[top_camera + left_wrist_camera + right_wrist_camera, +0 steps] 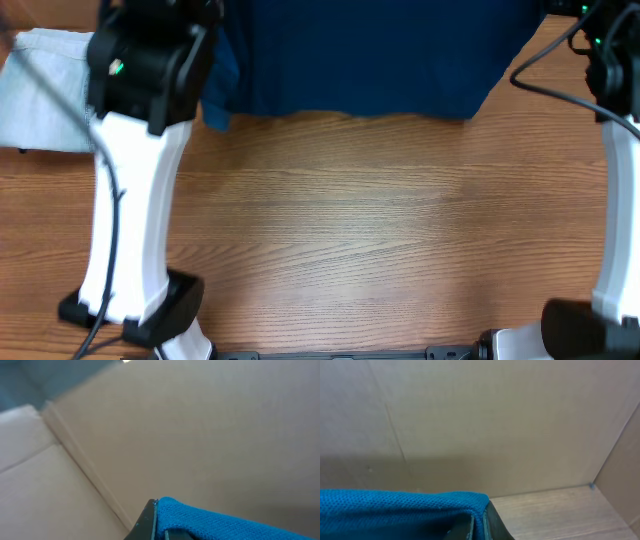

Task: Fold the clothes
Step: 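Lift the teal shirt high with both grippers, spreading it between them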

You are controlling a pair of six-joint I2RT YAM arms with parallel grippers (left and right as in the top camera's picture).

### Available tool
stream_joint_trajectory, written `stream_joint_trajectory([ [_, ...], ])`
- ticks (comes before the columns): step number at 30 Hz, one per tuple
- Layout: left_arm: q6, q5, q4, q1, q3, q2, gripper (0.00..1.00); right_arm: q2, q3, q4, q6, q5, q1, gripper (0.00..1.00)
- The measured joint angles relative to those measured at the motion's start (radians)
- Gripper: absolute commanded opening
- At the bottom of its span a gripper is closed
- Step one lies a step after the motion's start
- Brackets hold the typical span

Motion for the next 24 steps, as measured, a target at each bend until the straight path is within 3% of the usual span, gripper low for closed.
stream_joint_trajectory([
  [12, 0.001, -0.061, -0.136, -0.119, 0.019, -0.323, 0.04, -0.295, 0.026, -0.052, 0.007, -0.007, 0.0, 0.04],
  [17, 0.002, -0.076, -0.163, -0.125, 0.021, -0.308, 0.04, -0.263, 0.026, -0.058, 0.008, -0.011, 0.0, 0.04],
  [24, 0.024, -0.05, -0.083, -0.088, 0.021, -0.179, 0.04, -0.111, 0.026, -0.026, 0.011, -0.009, 0.0, 0.04],
])
